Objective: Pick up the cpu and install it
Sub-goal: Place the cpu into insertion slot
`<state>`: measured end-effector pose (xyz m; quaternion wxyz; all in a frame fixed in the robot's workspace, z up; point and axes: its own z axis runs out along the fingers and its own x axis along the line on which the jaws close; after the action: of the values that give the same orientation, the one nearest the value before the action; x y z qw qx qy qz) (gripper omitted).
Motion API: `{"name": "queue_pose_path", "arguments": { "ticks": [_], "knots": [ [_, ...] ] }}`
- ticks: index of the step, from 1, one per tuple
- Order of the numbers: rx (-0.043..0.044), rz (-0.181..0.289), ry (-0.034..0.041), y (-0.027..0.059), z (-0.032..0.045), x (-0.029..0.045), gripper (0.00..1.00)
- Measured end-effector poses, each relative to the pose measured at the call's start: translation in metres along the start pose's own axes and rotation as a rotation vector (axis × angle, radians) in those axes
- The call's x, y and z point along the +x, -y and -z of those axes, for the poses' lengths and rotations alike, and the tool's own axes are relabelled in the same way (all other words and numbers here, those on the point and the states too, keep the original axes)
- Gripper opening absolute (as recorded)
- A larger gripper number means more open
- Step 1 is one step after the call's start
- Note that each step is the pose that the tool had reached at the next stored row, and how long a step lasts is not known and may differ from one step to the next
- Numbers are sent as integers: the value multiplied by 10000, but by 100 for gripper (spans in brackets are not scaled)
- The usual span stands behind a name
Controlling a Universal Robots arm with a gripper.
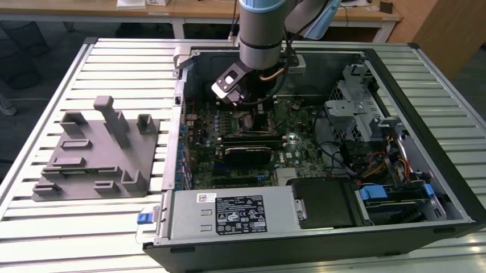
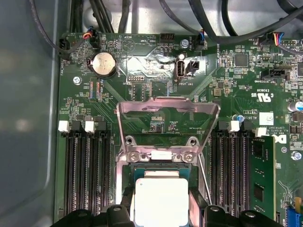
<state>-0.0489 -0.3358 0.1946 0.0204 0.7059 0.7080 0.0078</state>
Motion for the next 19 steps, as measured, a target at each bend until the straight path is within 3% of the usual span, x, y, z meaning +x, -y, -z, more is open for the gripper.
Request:
{"name": "queue_pose_path", "arguments": {
  "ticks": [16,19],
  "knots": [
    [-5,-33,-11,-5,-26,2,55],
    [0,-32,-5,-4,-24,1,67]
  ]
}}
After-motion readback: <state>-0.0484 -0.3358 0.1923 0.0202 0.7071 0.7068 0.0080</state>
